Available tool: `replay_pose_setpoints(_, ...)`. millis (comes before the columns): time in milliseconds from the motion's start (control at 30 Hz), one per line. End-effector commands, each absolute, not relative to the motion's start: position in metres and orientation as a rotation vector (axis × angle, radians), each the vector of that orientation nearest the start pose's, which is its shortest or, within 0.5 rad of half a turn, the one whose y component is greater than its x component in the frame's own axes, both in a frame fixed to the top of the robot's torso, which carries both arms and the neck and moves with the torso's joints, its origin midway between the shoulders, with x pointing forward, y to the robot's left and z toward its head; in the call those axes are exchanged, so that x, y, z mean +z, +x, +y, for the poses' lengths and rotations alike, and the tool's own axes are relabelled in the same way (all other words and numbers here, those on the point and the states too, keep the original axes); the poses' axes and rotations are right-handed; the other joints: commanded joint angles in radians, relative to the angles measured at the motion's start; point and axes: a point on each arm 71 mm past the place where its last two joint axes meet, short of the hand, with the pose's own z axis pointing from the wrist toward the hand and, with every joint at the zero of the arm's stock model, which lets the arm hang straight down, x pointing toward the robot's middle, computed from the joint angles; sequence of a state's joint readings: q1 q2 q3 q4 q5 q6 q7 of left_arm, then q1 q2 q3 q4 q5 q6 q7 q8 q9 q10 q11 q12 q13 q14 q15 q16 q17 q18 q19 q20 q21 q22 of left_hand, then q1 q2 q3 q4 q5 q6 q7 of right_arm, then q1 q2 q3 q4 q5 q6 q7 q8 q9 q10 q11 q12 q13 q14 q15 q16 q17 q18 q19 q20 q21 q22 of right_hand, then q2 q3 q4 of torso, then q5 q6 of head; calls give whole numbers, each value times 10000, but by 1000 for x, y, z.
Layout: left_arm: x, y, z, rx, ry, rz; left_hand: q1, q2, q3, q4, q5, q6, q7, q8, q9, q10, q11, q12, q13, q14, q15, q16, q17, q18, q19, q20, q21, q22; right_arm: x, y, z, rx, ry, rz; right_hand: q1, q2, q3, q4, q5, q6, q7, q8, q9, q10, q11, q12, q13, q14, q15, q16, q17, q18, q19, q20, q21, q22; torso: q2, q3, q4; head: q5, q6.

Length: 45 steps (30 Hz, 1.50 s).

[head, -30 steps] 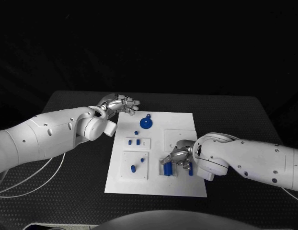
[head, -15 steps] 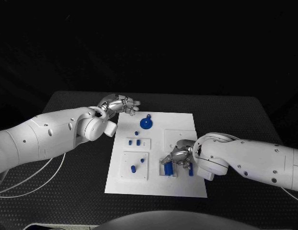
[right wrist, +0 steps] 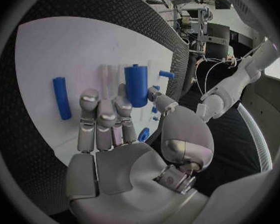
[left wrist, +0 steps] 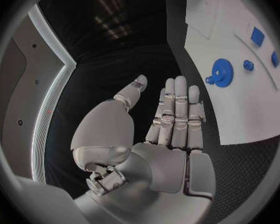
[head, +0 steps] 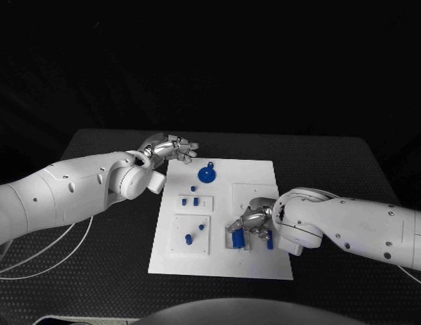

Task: Assemble the parts on the task board

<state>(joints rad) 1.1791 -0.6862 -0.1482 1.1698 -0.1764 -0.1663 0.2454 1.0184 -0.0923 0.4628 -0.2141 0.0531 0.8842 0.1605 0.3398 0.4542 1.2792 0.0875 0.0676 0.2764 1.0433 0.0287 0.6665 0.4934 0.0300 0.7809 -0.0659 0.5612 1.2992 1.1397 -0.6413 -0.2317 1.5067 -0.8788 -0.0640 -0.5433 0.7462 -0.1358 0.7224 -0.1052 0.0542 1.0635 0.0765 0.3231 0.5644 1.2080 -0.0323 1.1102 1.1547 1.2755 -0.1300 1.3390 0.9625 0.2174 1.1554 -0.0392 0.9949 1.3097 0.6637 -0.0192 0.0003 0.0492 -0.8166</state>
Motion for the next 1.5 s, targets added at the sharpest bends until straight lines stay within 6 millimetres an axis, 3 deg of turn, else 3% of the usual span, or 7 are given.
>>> replay_pose_setpoints(33, -253, 525, 227, -12971, -10207, 17191, -105, -26, -4, 71, 32, -73, -14, 26, -11, -96, -5, 17, 14, 40, 48, -65, 19, 5, 41, 0, -71, 15, -316, 419, -132, 4835, 2591, 25080, -66, -66, 581, -536, 54, 21, -3, -61, -21, -40, -19, -63, -5, 13, -52, -42, 14, 444, -31, -29, 65, 28, 5, -1, 3, 11, -17)
replay_pose_setpoints(233, -253, 525, 227, -12964, -10211, 17187, -105, -27, -3, 73, 32, -74, -14, 26, -11, -98, -5, 17, 14, 40, 49, -70, 23, 5, 40, 0, -74, 18, -315, 420, -132, 4754, 2464, 24990, -140, -435, 584, -379, 11, 9, 1, -94, -13, -78, -12, -115, -16, 29, -50, -89, 56, 444, -15, -49, 62, 10, 0, -3, 0, 13, -31)
replay_pose_setpoints(333, -253, 525, 227, -12955, -10215, 17184, -105, -30, -3, 72, 32, -75, -14, 26, -12, -100, -5, 16, 13, 39, 49, -73, 26, 6, 40, 0, -76, 19, -315, 420, -132, 4739, 2455, 24995, -209, -791, 564, -145, -39, -4, 4, -107, 7, -82, -13, -129, -6, 43, -53, -119, 89, 444, 8, -68, 59, -7, -1, 0, 2, 10, -47)
replay_pose_setpoints(467, -253, 525, 227, -12961, -10212, 17185, -105, -30, -4, 72, 32, -76, -14, 26, -12, -100, -5, 16, 13, 39, 49, -73, 26, 6, 40, 0, -77, 20, -315, 419, -131, 4738, 2366, 25010, -226, -854, 550, -109, -45, -9, 6, -109, 11, -84, -13, -131, -4, 42, -54, -123, 93, 444, 11, -71, 60, -9, -2, -1, -2, 12, -54)
replay_pose_setpoints(500, -253, 525, 227, -12966, -10211, 17189, -104, -30, -3, 73, 32, -76, -14, 25, -12, -100, -5, 16, 13, 39, 49, -74, 27, 6, 40, 0, -77, 20, -315, 419, -131, 4726, 2290, 24982, -265, -1005, 523, -12, -55, -29, 7, -113, 24, -93, -13, -137, 0, 38, -57, -130, 104, 444, 14, -81, 57, -16, 0, -1, -2, 12, -56)
replay_pose_setpoints(1067, -253, 525, 228, -12949, -10218, 17181, -104, -38, -3, 75, 32, -83, -12, 23, -14, -106, -3, 15, 13, 37, 51, -86, 38, 7, 39, 2, -86, 28, -314, 419, -131, 4667, 2168, 24887, -224, -1146, 481, 257, -55, -74, 8, -108, 87, -113, -12, -149, 20, 34, -61, -159, 146, 444, 16, -119, 53, -34, 2, -4, 4, 37, -59)
replay_pose_setpoints(1500, -253, 525, 228, -12938, -10223, 17179, -104, -41, -2, 79, 32, -87, -11, 22, -15, -108, -2, 15, 12, 37, 52, -95, 47, 8, 40, 3, -93, 34, -315, 418, -131, 4741, 2161, 24964, -520, -1357, -215, 463, -52, -146, 12, -104, 187, -156, -9, -160, 59, 12, -60, -189, 219, 444, -46, -137, 64, -28, 1, 3, 1, 61, -88)
